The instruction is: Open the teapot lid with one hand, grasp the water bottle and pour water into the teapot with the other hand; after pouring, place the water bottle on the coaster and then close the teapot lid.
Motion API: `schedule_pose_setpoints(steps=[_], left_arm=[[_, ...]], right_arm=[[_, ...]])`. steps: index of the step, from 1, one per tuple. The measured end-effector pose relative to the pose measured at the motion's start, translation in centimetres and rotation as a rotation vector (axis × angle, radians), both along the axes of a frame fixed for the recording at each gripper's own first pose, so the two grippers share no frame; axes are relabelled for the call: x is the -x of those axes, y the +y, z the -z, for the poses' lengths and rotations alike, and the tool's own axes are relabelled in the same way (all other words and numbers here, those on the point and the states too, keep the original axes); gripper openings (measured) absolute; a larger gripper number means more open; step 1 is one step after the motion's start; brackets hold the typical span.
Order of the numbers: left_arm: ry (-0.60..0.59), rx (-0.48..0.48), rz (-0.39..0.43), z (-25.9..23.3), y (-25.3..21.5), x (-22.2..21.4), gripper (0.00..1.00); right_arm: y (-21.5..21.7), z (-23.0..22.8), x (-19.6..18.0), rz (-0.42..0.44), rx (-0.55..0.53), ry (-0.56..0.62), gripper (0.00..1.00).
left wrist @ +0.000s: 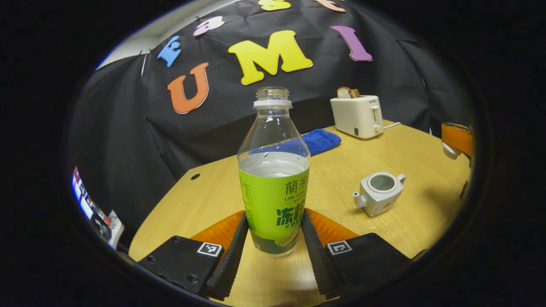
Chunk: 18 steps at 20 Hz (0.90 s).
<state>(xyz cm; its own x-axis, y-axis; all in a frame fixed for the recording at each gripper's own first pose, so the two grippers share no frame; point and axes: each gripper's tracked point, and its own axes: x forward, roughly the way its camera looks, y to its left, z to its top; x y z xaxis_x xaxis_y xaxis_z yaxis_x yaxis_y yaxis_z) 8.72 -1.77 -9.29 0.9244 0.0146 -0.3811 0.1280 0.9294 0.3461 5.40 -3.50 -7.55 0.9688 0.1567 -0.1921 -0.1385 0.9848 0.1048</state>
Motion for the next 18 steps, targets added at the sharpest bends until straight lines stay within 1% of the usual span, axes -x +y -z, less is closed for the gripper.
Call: schedule_pose_setpoints(steps=[2, 6, 7, 8, 9, 10, 12, 14, 17, 18], left_arm=[[0.011, -0.101, 0.019, -0.7, 0.6, -0.1, 0.74], [0.072, -0.35, 0.038, -0.4, 2.3, -0.2, 0.74], [0.082, -0.41, 0.051, -0.3, 2.5, -0.3, 0.71], [0.083, -0.472, 0.065, -0.5, 2.5, -0.4, 0.74], [0.078, -0.532, 0.079, -0.8, 2.5, -0.6, 0.74], [0.069, -0.582, 0.094, -1.0, 2.2, -0.8, 0.71], [0.058, -0.669, 0.132, -1.0, 1.3, -0.7, 0.74], [0.053, -0.76, 0.171, -1.1, 0.6, -1.0, 0.74], [0.07, -0.863, 0.212, -0.9, 0.1, -1.0, 0.73], [0.07, -0.902, 0.223, -0.8, -0.1, -1.0, 0.7]], right_arm=[[-0.7, 0.1, 0.1, 0.007, -0.003, 0.001, 0.0], [-1.9, 0.6, 0.3, 0.022, -0.006, 0.003, 0.0], [-2.1, 0.8, 0.4, 0.023, -0.008, 0.006, 0.0], [-2.3, 1.0, 0.4, 0.025, -0.009, 0.008, 0.0], [-2.5, 1.1, 0.4, 0.027, -0.009, 0.01, 0.0], [-2.8, 1.2, 0.5, 0.03, -0.01, 0.01, 0.0], [-3.3, 1.4, 0.4, 0.039, -0.006, 0.009, 0.0], [-3.8, 1.8, 0.5, 0.043, -0.001, 0.014, 0.0], [-4.5, 2.1, 0.6, 0.05, -0.001, 0.018, 0.0], [-4.8, 2.1, 0.6, 0.054, 0.002, 0.017, 0.0]])
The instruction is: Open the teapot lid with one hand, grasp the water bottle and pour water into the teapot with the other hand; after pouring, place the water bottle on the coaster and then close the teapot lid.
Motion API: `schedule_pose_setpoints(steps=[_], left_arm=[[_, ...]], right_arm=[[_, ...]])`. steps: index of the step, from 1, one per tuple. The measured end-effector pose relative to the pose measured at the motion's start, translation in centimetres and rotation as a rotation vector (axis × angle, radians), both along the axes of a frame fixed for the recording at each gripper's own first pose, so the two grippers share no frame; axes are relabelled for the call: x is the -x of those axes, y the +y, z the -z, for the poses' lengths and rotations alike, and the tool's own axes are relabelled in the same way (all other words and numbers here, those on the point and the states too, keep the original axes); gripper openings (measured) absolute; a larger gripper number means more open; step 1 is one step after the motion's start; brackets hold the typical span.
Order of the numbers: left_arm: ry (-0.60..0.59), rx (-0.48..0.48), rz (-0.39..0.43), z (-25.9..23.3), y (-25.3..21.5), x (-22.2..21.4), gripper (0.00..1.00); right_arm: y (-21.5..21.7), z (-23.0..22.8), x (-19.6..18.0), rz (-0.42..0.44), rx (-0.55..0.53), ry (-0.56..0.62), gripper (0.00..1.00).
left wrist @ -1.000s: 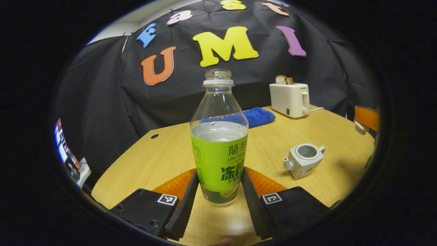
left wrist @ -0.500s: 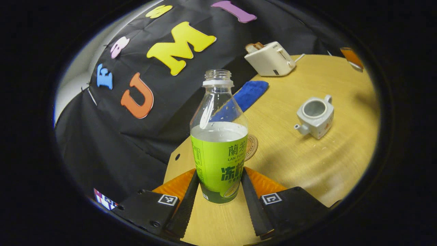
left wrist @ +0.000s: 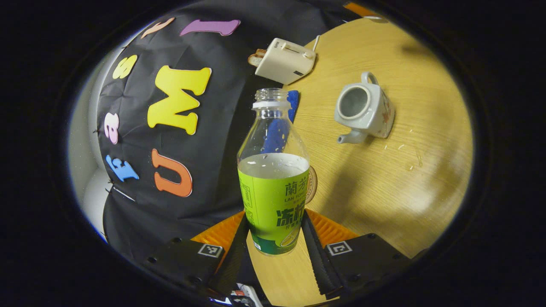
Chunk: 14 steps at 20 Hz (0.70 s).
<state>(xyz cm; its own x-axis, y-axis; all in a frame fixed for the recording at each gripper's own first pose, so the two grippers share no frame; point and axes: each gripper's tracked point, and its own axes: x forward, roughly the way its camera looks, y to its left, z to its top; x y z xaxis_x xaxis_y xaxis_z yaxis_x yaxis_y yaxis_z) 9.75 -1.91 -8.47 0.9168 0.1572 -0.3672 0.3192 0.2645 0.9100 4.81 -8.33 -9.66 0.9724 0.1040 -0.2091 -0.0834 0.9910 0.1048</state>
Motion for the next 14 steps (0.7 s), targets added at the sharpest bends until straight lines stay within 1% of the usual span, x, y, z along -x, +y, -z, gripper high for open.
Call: schedule_pose_setpoints(steps=[1, 4, 5, 6, 8, 10, 14], left_arm=[[-0.004, -0.04, 0.011, 0.0, -0.1, -0.1, 0.74], [-0.01, -0.149, 0.039, -0.2, -0.1, -0.5, 0.73], [-0.012, -0.177, 0.048, -0.5, -0.3, -0.6, 0.7], [-0.015, -0.204, 0.059, -0.7, -0.5, -0.6, 0.74], [-0.034, -0.261, 0.08, -1.0, -0.9, -0.8, 0.73], [-0.06, -0.355, 0.1, -1.7, -1.1, -1.2, 0.73], [-0.055, -0.444, 0.119, -1.4, -1.2, -1.5, 0.73]], right_arm=[[-0.3, 0.1, 0.1, 0.003, 0.002, -0.002, 0.0], [-0.8, 0.4, 0.1, 0.009, 0.004, -0.001, 0.0], [-0.9, 0.5, 0.1, 0.009, 0.002, 0.001, 0.0], [-1.0, 0.6, 0.1, 0.01, 0.001, 0.003, 0.0], [-1.2, 0.7, 0.0, 0.011, -0.003, 0.006, 0.0], [-1.4, 0.8, 0.0, 0.013, -0.003, 0.004, 0.0], [-2.0, 0.7, 0.2, 0.021, -0.001, 0.0, 0.0]])
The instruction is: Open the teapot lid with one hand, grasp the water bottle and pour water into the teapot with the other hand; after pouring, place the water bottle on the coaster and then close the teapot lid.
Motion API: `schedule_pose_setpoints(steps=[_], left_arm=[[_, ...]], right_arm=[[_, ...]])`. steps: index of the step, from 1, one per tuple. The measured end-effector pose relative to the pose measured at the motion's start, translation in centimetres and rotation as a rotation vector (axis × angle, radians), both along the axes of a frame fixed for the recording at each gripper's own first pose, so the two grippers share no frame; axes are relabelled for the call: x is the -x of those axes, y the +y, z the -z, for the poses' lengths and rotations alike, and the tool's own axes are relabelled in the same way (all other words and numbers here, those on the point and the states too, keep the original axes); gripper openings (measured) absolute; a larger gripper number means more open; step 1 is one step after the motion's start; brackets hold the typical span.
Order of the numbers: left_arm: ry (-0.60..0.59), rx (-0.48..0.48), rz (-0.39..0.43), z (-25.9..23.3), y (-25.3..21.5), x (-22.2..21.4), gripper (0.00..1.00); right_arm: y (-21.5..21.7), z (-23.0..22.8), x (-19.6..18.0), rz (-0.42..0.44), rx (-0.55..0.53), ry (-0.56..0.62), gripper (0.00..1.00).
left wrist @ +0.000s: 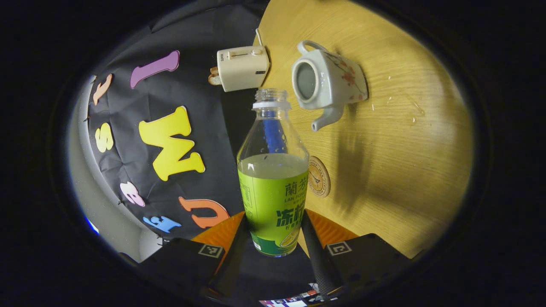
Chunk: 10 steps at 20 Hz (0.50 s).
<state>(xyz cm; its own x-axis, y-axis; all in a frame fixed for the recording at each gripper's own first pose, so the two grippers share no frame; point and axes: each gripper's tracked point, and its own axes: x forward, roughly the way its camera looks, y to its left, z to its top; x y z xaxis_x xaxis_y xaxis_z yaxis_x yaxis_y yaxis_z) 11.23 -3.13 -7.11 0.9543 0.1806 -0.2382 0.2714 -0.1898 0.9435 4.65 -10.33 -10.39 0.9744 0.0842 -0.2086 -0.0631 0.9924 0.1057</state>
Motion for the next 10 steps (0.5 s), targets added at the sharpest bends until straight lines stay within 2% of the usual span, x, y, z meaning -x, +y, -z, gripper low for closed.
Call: schedule_pose_setpoints(steps=[10], left_arm=[[-0.087, -0.243, 0.062, -3.0, -1.5, -0.8, 0.73]], right_arm=[[-0.7, 0.0, 0.3, 0.006, -0.007, -0.003, 0.0]])
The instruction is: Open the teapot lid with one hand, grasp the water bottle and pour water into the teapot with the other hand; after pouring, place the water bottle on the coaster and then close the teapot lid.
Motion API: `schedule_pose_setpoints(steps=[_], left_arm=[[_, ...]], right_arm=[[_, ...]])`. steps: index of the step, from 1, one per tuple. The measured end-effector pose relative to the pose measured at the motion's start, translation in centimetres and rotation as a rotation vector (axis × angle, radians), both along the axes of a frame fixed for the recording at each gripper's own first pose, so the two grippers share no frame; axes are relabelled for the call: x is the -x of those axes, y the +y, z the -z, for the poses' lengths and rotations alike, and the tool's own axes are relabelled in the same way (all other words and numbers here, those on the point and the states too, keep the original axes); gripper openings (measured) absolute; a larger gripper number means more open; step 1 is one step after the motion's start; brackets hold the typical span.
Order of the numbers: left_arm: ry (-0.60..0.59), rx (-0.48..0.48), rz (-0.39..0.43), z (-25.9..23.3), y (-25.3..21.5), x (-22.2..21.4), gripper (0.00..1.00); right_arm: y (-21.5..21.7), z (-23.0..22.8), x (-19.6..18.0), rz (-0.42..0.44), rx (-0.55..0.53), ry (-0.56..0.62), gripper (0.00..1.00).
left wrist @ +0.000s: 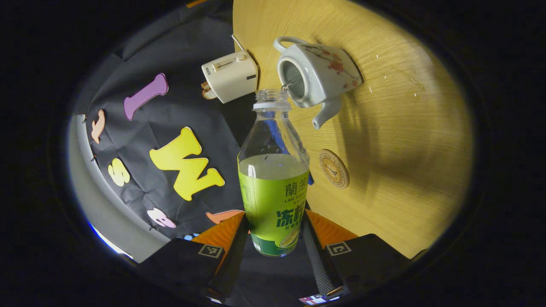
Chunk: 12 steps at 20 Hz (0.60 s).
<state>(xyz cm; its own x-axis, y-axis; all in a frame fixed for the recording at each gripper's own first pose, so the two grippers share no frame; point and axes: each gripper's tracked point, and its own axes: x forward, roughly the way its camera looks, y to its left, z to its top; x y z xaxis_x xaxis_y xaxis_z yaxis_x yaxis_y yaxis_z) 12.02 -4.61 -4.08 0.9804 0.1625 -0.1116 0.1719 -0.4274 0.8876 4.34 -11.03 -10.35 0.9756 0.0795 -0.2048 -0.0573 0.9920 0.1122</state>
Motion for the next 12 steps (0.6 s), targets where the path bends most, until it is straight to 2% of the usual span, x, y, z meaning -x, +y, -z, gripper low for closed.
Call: schedule_pose_setpoints(steps=[1, 5, 7, 8, 9, 12], left_arm=[[-0.003, -0.011, 0.008, -0.2, 0.0, -0.2, 0.7], [-0.034, -0.069, 0.024, -0.8, -0.4, 0.0, 0.73], [-0.034, -0.086, 0.007, -0.9, -0.2, 0.1, 0.73], [-0.036, -0.098, 0.01, -1.3, -0.5, 0.1, 0.7], [-0.035, -0.104, 0.011, -1.3, -0.6, -0.1, 0.73], [-0.048, -0.128, 0.017, -1.9, -0.5, 0.0, 0.72]], right_arm=[[0.0, 0.1, 0.0, 0.001, -0.001, -0.001, 0.0], [-0.2, 0.2, 0.2, 0.001, -0.008, 0.001, 0.0], [-0.2, 0.2, 0.3, -0.004, -0.02, 0.002, 0.0], [-0.2, 0.0, 0.4, -0.004, -0.019, -0.001, 0.0], [-0.2, -0.1, 0.4, -0.004, -0.018, -0.005, 0.0], [-0.2, -0.2, 0.4, -0.008, -0.027, -0.004, 0.0]])
